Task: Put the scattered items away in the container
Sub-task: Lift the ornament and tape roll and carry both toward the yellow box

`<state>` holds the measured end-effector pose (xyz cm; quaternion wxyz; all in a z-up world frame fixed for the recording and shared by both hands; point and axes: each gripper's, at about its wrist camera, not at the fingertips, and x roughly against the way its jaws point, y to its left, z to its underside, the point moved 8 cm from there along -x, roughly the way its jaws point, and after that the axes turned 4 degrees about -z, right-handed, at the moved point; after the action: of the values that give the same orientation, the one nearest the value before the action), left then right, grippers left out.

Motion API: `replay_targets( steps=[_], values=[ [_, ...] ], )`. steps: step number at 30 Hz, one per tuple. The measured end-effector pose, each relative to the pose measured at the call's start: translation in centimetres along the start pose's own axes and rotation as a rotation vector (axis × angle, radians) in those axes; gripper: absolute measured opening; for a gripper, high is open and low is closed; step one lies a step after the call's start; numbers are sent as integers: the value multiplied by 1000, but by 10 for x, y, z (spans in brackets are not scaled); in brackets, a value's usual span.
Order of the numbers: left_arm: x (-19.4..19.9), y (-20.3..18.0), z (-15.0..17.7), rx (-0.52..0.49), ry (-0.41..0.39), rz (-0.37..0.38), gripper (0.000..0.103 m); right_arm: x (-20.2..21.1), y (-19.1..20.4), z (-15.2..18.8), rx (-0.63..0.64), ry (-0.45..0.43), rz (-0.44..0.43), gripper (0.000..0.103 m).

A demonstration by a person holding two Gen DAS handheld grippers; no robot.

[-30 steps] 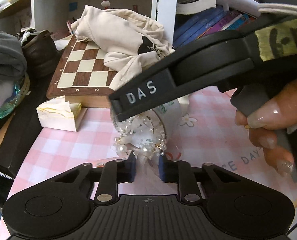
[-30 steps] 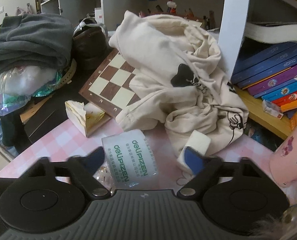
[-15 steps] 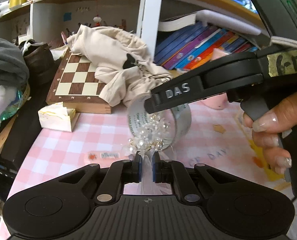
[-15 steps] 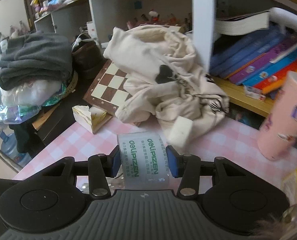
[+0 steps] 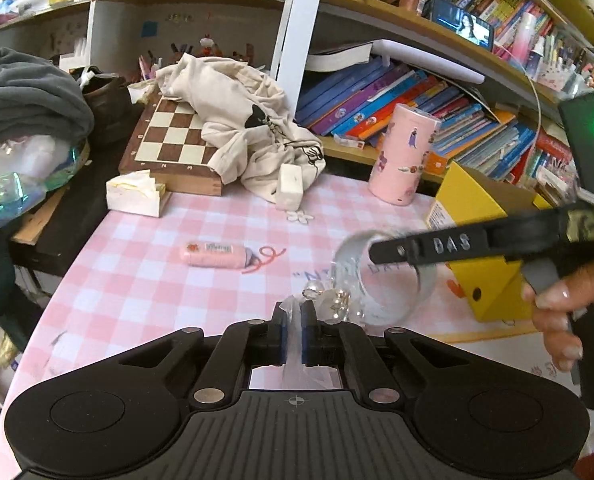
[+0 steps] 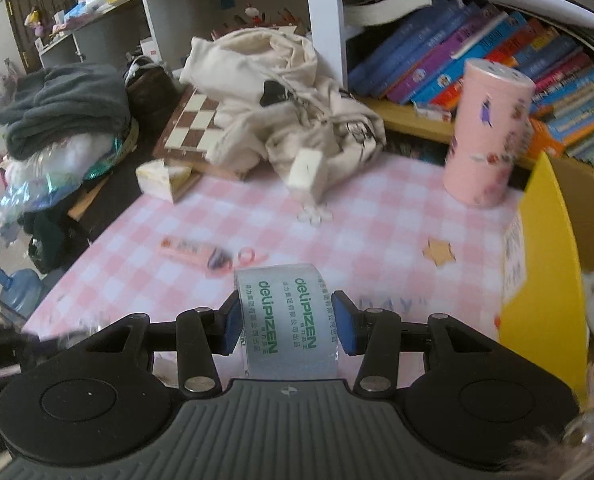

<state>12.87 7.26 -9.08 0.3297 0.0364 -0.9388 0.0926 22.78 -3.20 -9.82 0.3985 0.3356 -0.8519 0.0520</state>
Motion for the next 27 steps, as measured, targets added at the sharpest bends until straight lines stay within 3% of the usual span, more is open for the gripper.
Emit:
replay_targets(
  steps=[11, 27],
  values=[
    [39, -8, 10, -34, -33, 18, 4, 45, 18, 59, -53, 14, 5, 44],
    [74, -13, 29, -57, -47, 49, 4, 95, 29, 87, -73, -52, 70, 44]
  ],
)
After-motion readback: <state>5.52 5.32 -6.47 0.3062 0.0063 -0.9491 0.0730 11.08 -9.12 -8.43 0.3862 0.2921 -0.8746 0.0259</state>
